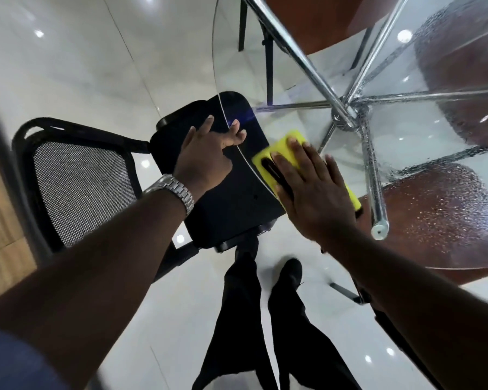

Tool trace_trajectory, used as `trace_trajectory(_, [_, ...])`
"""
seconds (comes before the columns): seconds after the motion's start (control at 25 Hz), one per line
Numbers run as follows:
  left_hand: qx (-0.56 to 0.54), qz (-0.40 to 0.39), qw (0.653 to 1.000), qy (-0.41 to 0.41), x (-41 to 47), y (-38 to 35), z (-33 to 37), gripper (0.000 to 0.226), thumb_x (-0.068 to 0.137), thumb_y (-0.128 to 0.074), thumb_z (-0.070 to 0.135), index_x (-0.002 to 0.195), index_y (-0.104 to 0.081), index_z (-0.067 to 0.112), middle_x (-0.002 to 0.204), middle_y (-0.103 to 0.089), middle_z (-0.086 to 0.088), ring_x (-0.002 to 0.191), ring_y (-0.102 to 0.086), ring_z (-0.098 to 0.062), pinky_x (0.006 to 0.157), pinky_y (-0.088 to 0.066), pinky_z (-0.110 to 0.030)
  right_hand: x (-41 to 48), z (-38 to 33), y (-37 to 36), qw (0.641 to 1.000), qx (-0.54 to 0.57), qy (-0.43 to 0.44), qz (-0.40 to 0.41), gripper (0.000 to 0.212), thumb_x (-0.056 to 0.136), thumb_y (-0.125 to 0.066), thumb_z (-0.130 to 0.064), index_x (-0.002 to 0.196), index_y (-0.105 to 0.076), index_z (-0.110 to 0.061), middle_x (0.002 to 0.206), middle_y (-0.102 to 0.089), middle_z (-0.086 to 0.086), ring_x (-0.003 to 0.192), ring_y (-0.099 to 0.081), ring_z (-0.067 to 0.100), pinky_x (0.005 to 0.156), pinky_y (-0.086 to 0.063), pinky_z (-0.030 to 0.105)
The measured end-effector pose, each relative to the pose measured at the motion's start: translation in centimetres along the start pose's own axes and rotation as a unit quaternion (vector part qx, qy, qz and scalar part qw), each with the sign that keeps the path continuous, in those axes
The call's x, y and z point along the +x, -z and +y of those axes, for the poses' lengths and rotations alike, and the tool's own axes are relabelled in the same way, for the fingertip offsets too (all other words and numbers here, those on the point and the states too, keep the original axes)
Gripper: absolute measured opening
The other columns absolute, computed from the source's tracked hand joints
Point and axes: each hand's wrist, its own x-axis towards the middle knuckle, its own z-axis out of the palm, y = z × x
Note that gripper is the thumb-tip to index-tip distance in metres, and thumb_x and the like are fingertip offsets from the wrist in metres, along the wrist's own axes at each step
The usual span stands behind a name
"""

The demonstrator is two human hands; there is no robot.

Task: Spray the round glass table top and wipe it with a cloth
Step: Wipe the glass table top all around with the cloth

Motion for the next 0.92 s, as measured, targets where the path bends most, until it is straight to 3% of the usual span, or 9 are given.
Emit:
trace_trajectory(0.12, [0.027,0.018,0.999,0.01,-0.3,-0.2,1.1,0.056,0.091,-0.057,0.037,0.146,-0.053,0.041,0.16,-0.036,0.027,0.16,-0.007,-0.016,0.13,-0.003,-0.046,-7.9,3.2,1.1,1.0,-0.007,0.007,-0.008,0.061,0.112,-0.043,-0.053,0.168,-0.029,-0.037,0.179,-0.017,0.002,0.164,-0.023,0.029,0.127,-0.027,0.057])
trace_trajectory(0.24, [0.057,0.034,0.998,0.017,-0.4,-1.0,1.1,0.064,0.089,-0.053,0.068,0.145,-0.055,0.037,0.161,-0.035,0.026,0.16,-0.005,-0.017,0.13,-0.004,-0.046,-5.6,3.6,1.2,0.999,-0.011,-0.03,-0.017,0.06,0.111,-0.04,-0.055,0.168,-0.03,-0.037,0.179,-0.018,0.003,0.163,-0.025,0.031,0.129,-0.024,0.055])
trace_trajectory(0.4, [0.078,0.07,0.994,-0.001,-0.4,-1.8,1.0,0.064,0.092,-0.052,0.064,0.146,-0.057,0.031,0.163,-0.036,0.02,0.16,-0.006,-0.019,0.13,-0.002,-0.042,3.6,1.4,0.6,0.998,-0.017,-0.049,0.032,0.06,0.113,-0.03,-0.055,0.168,-0.031,-0.03,0.18,-0.012,0.005,0.165,-0.017,0.027,0.132,-0.015,0.053])
trace_trajectory(0.56, [0.134,0.142,0.98,-0.032,0.2,-2.2,3.5,0.06,0.091,-0.052,0.055,0.134,-0.067,0.015,0.157,-0.049,-0.002,0.158,-0.017,-0.03,0.13,-0.01,-0.046,-4.2,3.0,0.5,0.997,-0.04,-0.057,0.04,0.06,0.114,-0.039,-0.049,0.166,-0.038,-0.019,0.179,-0.014,0.007,0.166,-0.015,0.026,0.133,-0.012,0.054])
trace_trajectory(0.64, [0.135,0.168,0.974,-0.071,1.7,-3.4,5.3,0.063,0.095,-0.049,0.048,0.141,-0.057,0.007,0.164,-0.036,-0.012,0.157,-0.019,-0.033,0.129,-0.014,-0.049,-7.9,3.8,0.5,0.998,-0.049,-0.027,0.031,0.059,0.113,-0.045,-0.045,0.159,-0.046,-0.009,0.177,-0.021,0.013,0.165,-0.019,0.03,0.132,-0.018,0.054])
trace_trajectory(0.76, [0.107,0.184,0.974,-0.077,4.2,-6.5,7.3,0.065,0.104,-0.037,0.042,0.157,-0.035,0.006,0.172,-0.015,-0.012,0.159,-0.012,-0.031,0.13,-0.009,-0.047,-3.4,5.1,0.7,0.999,-0.042,0.011,0.031,0.057,0.113,-0.045,-0.039,0.154,-0.048,0.0,0.176,-0.02,0.019,0.165,-0.017,0.032,0.133,-0.019,0.053])
trace_trajectory(0.92, [0.141,0.225,0.963,-0.052,5.4,-8.2,7.2,0.062,0.108,-0.026,0.04,0.163,-0.024,0.011,0.173,-0.012,-0.007,0.16,-0.009,-0.025,0.13,-0.008,-0.048,2.6,5.9,0.9,0.998,-0.024,-0.012,0.053,0.061,0.115,-0.036,-0.042,0.164,-0.036,-0.005,0.178,-0.019,0.013,0.166,-0.012,0.027,0.134,-0.015,0.048])
